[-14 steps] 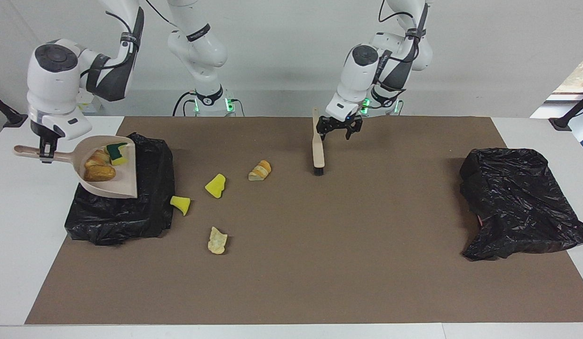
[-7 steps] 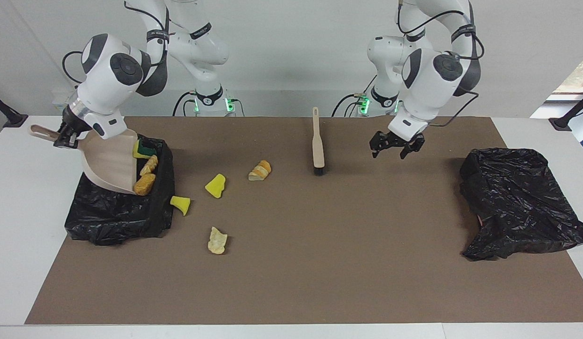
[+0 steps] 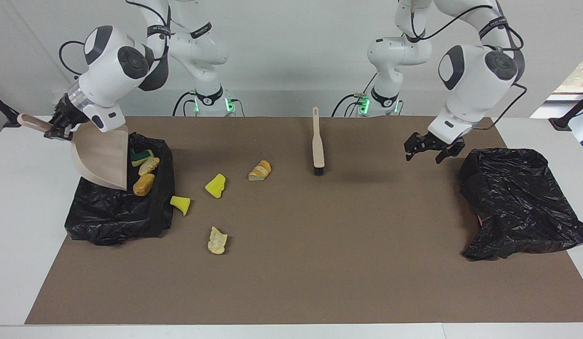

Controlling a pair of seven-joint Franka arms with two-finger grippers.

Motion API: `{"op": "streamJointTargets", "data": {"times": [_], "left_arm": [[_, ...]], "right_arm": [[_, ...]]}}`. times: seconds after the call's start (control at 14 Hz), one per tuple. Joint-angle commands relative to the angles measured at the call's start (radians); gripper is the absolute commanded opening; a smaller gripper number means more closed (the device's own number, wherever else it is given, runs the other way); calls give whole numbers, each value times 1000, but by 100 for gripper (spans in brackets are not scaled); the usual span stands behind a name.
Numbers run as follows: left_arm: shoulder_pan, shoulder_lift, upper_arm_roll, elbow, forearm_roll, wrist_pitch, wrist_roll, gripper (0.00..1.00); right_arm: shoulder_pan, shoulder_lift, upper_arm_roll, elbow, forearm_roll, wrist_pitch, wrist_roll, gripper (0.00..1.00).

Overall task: Sweep and dump trash in bin
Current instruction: 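Tip the dustpan into the trash bag with the right gripper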

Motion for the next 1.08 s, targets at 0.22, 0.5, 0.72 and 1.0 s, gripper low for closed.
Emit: {"op": "streamJointTargets", "data": {"times": [0.22,0.5,0.72,1.0], "left_arm": [[32,14,-11,244,20,-293,-2,100],[26,-36,-13,253,63,-330,-16,100],[22,-42,-13,239,66,-302,-5,100],[26,-41,-14,241,64,-301,-13,100]], "right_arm": [[67,89,19,146,236,-92,144,0],[194,173,25,250,360,-215,367,0],[298,299,26,377,478,-318,660,0],[384,408,25,486,649,-316,1028,0]]}}
